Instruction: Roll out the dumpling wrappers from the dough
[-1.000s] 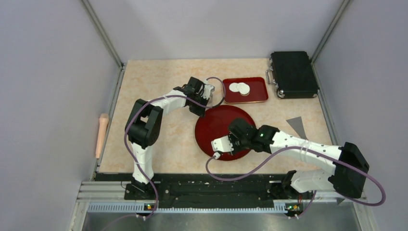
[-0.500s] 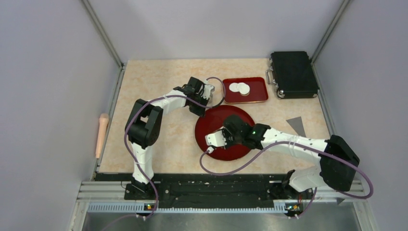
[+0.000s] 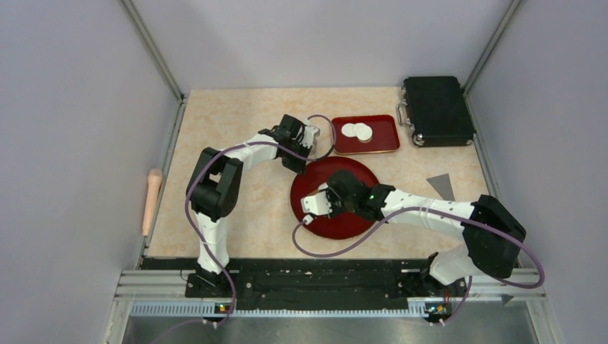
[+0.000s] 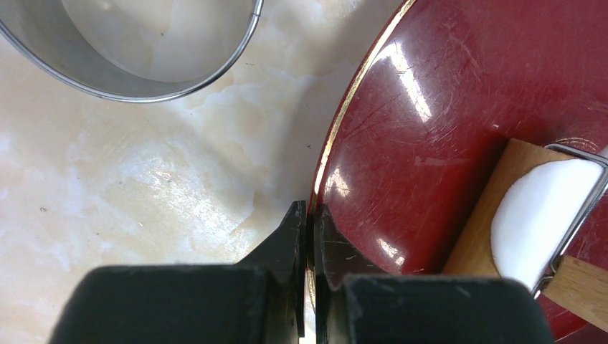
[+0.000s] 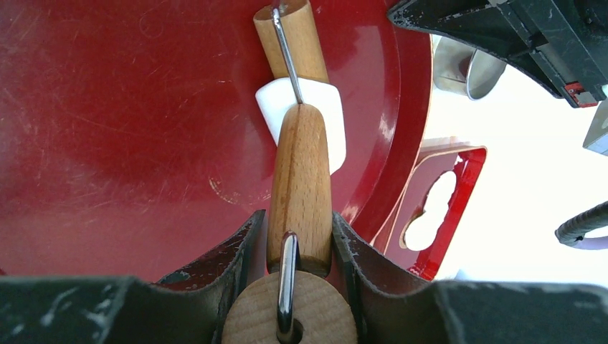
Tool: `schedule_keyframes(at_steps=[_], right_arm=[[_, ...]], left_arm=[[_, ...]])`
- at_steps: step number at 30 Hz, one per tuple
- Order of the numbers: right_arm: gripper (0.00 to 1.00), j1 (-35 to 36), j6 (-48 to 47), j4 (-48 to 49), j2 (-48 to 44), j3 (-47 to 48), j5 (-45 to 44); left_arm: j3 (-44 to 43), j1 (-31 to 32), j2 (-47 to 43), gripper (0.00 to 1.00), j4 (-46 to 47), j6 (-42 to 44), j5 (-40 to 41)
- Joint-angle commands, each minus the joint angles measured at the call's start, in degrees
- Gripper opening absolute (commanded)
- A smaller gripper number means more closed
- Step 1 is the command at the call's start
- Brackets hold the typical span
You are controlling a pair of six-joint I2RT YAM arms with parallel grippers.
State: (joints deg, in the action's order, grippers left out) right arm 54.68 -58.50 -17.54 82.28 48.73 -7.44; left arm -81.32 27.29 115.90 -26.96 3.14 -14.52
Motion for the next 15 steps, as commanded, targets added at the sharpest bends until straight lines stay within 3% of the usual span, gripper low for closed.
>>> schedule_keyframes(at_steps=[1, 15], right_arm=[[0.00, 0.0, 4.2, -11.1, 5.1, -4.7, 7.6], [0.00, -0.5, 5.4, -3.3, 7.2, -4.1, 2.5]], left_arm=[[0.8, -0.2, 3.4, 0.00, 1.5, 0.2, 3.7], [0.7, -0.2, 3.5, 0.00, 1.6, 0.2, 3.7]])
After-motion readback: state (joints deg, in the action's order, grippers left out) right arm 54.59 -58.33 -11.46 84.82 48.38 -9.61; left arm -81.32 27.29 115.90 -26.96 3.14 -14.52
